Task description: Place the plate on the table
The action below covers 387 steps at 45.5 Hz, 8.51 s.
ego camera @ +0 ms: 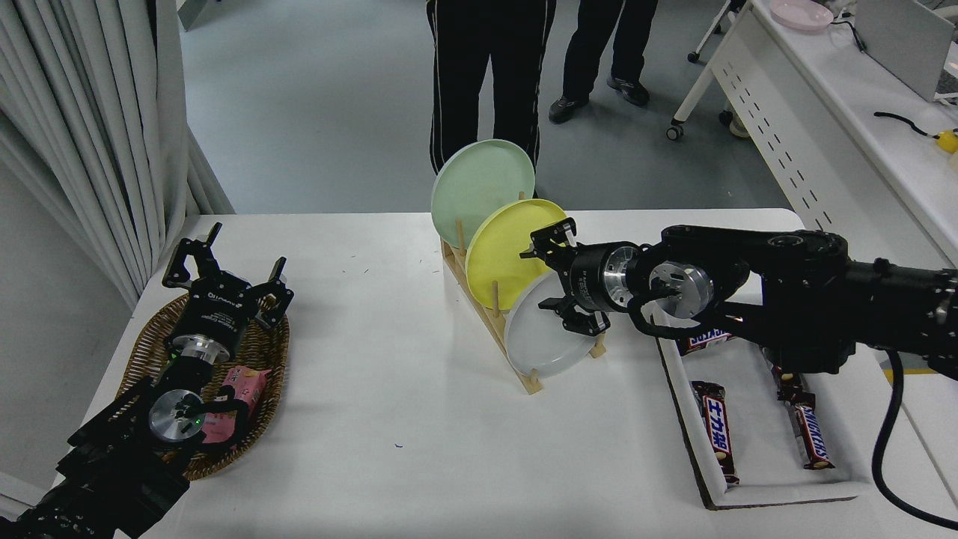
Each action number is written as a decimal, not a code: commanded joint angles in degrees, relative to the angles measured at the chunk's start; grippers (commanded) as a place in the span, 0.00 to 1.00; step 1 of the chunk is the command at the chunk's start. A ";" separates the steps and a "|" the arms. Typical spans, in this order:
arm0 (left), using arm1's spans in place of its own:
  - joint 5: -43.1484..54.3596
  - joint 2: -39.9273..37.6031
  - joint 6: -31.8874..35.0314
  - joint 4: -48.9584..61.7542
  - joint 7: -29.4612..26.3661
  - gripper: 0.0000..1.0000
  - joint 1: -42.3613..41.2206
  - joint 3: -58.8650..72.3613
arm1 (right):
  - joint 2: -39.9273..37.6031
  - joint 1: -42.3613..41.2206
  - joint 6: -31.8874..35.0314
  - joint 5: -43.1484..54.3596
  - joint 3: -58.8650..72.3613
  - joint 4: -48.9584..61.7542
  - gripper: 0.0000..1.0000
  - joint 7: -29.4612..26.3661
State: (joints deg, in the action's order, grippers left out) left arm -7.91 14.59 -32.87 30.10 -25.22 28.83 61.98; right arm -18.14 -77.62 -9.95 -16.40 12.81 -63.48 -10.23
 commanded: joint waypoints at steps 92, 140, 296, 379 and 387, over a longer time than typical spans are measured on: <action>0.00 0.00 0.00 -0.04 0.00 1.00 0.00 -0.02 | -3.40 3.26 -0.60 -0.13 -4.45 0.73 0.29 -0.14; 0.00 0.00 0.00 -0.04 0.00 1.00 0.00 -0.02 | -2.60 4.40 0.45 -0.39 -5.34 2.40 0.20 -0.14; 0.00 0.00 0.00 -0.04 0.00 1.00 0.00 0.07 | -4.45 -1.13 1.60 -4.34 -16.06 1.00 0.00 -9.81; 0.00 0.00 0.08 0.05 0.00 1.00 0.00 -0.02 | -0.58 3.61 -35.05 -34.58 -32.23 -11.49 0.00 -11.30; 0.00 0.00 0.00 -0.04 0.00 1.00 0.00 -0.02 | 4.60 4.32 -35.05 -33.17 -29.25 -9.56 0.00 -11.21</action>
State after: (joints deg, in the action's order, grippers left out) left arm -7.91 14.59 -32.83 30.08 -25.23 28.83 61.98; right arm -19.33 -76.16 -40.98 -50.41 -17.76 -74.68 -21.65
